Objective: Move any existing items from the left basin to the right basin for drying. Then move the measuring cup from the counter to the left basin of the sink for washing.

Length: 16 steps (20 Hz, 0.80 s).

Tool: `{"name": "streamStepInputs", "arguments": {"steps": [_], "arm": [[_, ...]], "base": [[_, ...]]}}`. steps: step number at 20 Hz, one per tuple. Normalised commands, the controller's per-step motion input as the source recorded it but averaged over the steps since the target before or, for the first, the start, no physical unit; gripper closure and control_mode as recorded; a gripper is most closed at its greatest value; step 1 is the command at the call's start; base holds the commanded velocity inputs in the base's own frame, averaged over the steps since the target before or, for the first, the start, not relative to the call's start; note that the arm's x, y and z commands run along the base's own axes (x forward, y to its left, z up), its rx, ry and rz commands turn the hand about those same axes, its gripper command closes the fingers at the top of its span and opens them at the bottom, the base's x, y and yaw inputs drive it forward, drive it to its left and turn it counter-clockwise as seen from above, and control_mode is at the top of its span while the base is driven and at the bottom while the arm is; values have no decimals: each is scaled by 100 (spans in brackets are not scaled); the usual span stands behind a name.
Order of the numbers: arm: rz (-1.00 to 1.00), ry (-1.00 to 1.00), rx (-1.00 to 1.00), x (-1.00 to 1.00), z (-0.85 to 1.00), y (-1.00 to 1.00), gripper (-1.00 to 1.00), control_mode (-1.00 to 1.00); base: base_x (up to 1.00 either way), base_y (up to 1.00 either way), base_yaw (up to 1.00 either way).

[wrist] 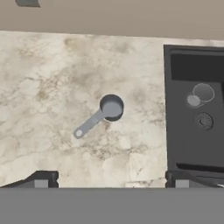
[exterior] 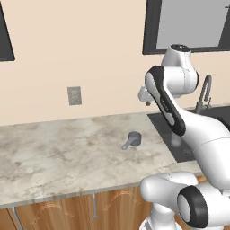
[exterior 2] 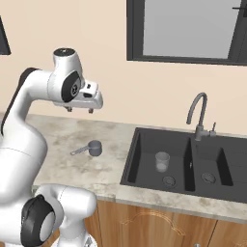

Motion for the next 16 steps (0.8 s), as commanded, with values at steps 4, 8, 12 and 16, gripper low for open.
{"name": "streamStepInputs", "arguments": {"steps": [4,8,12,16], "arm": [[-13,-1,9,-39,-1,-66,-100,-100],[-16,0,8,-35,-15,-78,-100,-100],[-17,0,6,-19,-19,-84,-100,-100],[-18,2,2,-1,-23,-76,-100,-100]], "base": [[0,0,0],[0,0,0],[0,0,0],[0,0,0]]}}
